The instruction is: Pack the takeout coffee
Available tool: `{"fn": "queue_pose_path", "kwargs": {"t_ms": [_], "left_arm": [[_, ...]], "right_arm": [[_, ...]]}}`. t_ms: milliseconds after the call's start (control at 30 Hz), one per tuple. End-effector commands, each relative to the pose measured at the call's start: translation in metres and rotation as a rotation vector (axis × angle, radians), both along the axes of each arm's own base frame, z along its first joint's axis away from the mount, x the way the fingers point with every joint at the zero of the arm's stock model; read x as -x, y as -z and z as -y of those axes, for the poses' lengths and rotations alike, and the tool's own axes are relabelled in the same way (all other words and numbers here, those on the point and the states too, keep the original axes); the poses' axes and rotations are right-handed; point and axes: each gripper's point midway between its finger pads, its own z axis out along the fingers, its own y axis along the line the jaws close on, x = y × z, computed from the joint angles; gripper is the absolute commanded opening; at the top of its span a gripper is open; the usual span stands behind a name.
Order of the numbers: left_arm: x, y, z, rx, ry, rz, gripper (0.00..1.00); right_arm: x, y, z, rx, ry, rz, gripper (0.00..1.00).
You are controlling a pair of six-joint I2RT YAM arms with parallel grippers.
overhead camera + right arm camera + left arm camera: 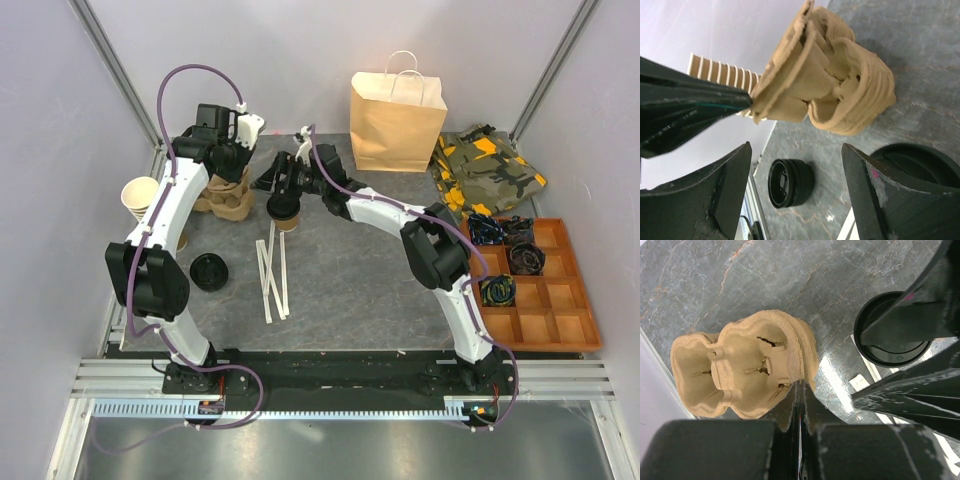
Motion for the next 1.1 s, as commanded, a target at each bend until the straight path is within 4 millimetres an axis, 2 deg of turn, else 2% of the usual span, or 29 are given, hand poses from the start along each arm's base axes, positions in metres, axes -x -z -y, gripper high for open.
{"fn": "queue_pose_path", "kwargs": {"t_ms": [0,200,500,733,833,1067], "left_arm": [[-0.009,-0.031,0.000,0.029,-0.015,0.098,0.02],[-0.009,-0.033,0.002,0.037,-0.011,0.101,0.02],[-0.009,-0.033,0.000,0.038,-0.014,0.099,0.02],[-0.008,-0.032,-0.002,0.041,-0.012,0.097,0.02],[-0.007,-0.030,-0.002,0.046,-0.012,0.092,0.02],[-0.008,-0.032,-0.003,0.048,-0.012,0.099,0.02]], "right_arm": [[-0.015,-0.059,-0.008,-0.147,0.028,0.106,0.82],[-0.017,-0.053,-0.014,-0.155,0.026,0.096,0.81],[-0.020,-0.030,-0.030,-0.144,0.041,0.076,0.73],[-0.021,-0.025,-0.033,-0.152,0.044,0.072,0.70],[-0.018,-0.025,-0.034,-0.170,0.035,0.060,0.70],[-0.010,-0.042,-0.033,-0.238,0.006,0.060,0.70]]}}
